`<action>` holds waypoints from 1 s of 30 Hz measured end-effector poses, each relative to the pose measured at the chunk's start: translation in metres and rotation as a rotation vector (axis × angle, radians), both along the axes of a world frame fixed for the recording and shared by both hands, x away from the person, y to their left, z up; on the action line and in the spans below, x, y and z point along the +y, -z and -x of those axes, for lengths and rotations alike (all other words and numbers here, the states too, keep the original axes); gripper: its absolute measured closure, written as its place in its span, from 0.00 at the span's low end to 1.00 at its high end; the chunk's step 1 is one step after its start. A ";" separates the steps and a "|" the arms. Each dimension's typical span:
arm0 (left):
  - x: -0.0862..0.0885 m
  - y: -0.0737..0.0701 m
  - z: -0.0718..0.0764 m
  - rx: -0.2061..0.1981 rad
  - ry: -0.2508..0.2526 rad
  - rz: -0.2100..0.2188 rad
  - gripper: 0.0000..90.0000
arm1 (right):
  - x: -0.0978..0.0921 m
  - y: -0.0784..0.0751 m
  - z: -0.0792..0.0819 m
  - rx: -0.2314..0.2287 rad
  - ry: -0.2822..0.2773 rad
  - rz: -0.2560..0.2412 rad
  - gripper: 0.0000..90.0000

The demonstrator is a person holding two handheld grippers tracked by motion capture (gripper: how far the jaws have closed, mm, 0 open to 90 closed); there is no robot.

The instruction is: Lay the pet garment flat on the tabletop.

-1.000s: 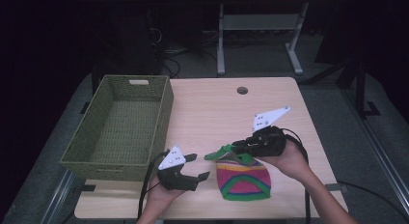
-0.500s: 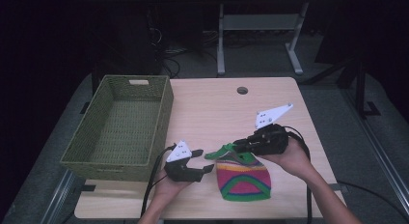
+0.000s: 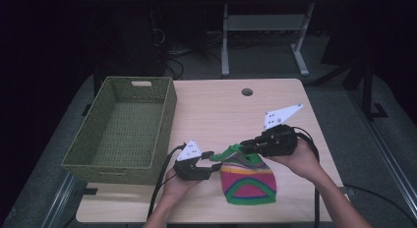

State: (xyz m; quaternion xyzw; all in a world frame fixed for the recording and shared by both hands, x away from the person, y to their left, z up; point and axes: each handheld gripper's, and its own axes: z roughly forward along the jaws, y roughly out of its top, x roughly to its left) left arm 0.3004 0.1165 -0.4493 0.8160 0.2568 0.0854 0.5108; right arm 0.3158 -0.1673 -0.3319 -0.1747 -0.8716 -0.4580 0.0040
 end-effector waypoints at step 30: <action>-0.004 -0.041 -0.014 -0.073 0.005 -0.026 0.92 | -0.039 0.008 -0.010 -0.001 0.112 0.016 0.89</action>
